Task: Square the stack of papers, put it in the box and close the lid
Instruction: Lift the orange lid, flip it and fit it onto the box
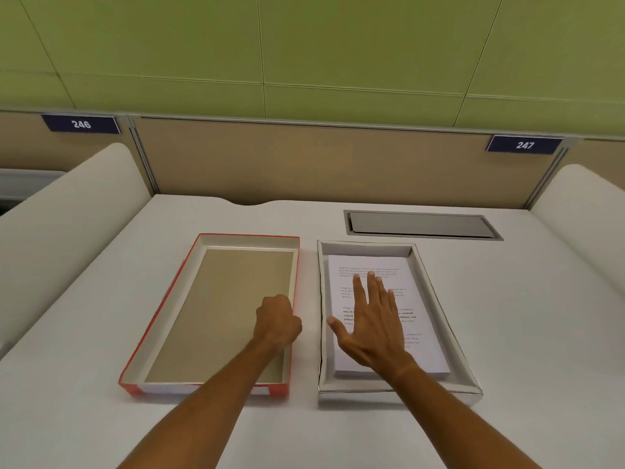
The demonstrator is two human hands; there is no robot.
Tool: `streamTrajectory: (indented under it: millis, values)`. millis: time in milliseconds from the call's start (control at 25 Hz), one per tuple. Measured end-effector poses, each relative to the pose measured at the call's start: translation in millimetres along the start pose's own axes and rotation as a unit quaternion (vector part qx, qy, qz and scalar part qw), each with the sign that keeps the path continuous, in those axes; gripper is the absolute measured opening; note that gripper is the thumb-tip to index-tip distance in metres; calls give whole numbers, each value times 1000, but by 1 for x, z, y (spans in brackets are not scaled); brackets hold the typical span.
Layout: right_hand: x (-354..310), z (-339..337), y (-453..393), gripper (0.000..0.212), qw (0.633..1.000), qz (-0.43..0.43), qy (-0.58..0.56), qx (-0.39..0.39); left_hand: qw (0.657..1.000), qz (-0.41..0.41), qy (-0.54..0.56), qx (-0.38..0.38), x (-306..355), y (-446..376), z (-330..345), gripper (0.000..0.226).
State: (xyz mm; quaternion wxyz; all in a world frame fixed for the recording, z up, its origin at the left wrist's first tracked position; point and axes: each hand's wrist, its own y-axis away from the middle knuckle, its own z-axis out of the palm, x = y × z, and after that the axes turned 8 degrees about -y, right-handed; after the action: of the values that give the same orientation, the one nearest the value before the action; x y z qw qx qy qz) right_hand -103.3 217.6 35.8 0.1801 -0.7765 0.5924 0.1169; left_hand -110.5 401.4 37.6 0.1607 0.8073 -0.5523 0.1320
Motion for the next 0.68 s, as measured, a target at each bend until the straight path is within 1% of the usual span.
streamTrajectory:
  millis: [120,200,240,320,360,400,480,560,640,680]
  values:
    - [-9,-3,-5,100,1000,10,-28,-2,994,27,91,54,2,-5,-35,13]
    - [-19,-4,-10,96,997,22,-76,-14,979,23,181,88,5,-7,-69,12]
    - [-24,-4,-12,92,993,30,-111,-19,963,11,251,94,5,-9,-87,12]
    - [-36,-4,-16,84,983,48,-178,-28,912,-12,400,93,2,-11,-123,14]
    - [-41,-4,-17,80,976,55,-208,-33,887,-17,453,94,-2,-11,-138,15]
    - [-47,-2,-18,75,967,63,-242,-37,869,-17,486,94,-6,-9,-152,14]
    - [-59,1,-21,64,938,94,-331,-48,835,-16,543,87,-13,-1,-173,9]
    - [-66,2,-26,54,892,152,-417,-79,783,-22,617,74,-20,7,-189,9]
    - [-61,1,-32,49,832,227,-492,-117,726,-34,686,37,-27,13,-199,14]
    - [-57,0,-34,46,792,262,-532,-146,699,-41,714,6,-31,16,-203,14]
